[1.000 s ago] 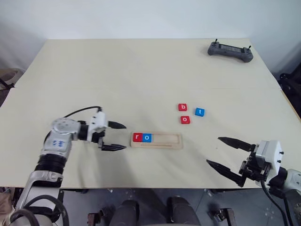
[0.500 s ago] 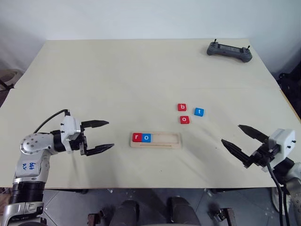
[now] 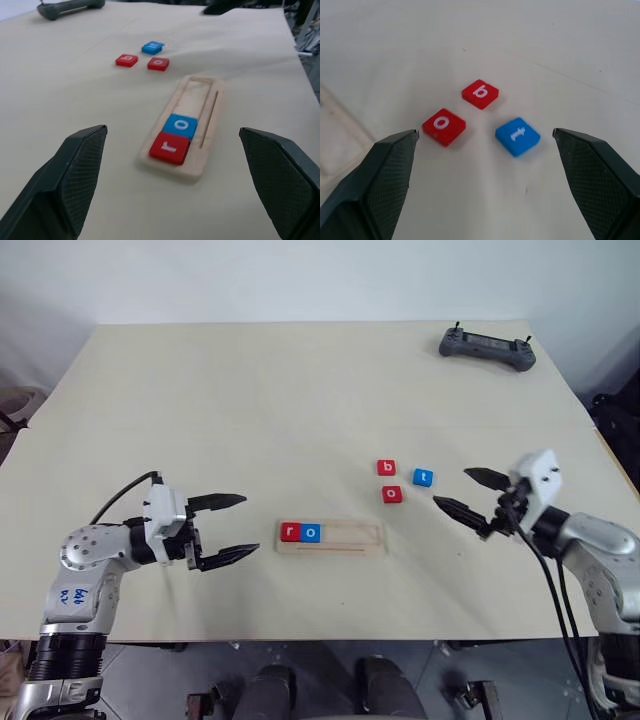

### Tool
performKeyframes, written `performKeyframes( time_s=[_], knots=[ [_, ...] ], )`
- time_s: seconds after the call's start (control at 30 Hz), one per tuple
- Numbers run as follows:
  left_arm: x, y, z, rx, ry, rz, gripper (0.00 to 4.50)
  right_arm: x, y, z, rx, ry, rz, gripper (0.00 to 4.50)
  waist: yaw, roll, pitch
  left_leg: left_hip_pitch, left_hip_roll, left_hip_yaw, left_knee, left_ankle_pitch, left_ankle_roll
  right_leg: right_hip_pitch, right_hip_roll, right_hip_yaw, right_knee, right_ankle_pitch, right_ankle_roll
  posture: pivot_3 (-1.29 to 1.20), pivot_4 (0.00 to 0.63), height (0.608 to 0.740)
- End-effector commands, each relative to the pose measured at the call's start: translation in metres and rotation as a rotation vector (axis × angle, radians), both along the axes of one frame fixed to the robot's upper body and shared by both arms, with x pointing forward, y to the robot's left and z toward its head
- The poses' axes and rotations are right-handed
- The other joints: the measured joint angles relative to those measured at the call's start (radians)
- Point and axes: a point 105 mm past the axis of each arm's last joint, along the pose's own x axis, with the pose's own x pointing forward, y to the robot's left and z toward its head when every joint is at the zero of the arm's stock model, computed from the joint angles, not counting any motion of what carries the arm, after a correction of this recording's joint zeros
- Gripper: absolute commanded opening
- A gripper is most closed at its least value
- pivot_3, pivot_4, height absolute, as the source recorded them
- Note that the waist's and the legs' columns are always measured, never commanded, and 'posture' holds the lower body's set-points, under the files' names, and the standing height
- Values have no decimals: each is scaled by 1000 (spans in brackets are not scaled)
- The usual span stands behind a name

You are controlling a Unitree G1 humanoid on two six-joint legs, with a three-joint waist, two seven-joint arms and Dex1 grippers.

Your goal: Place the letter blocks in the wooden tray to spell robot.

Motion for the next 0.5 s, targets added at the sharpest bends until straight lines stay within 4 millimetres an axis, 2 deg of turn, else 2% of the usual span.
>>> performKeyframes(
  time_s=[0.03,0.27,0.5],
  knots=[
    [-1,-3,10,-2,-42,-6,4473,4,3,5,-37,39,7,4500,4,0,0,-1,0,0,0,0,0,0,0,0,0,0,0,0,150,740],
    [-1,-3,8,3,-38,1,4473,7,-1,11,-72,49,-16,4500,4,0,0,-2,-2,0,1,0,0,0,-1,-1,-1,0,0,0,150,740],
    [1,-5,7,-3,-43,16,4473,6,-3,5,-81,63,-42,4500,2,0,0,-2,-1,0,0,0,0,0,-1,0,-1,0,0,0,150,740]
  ],
)
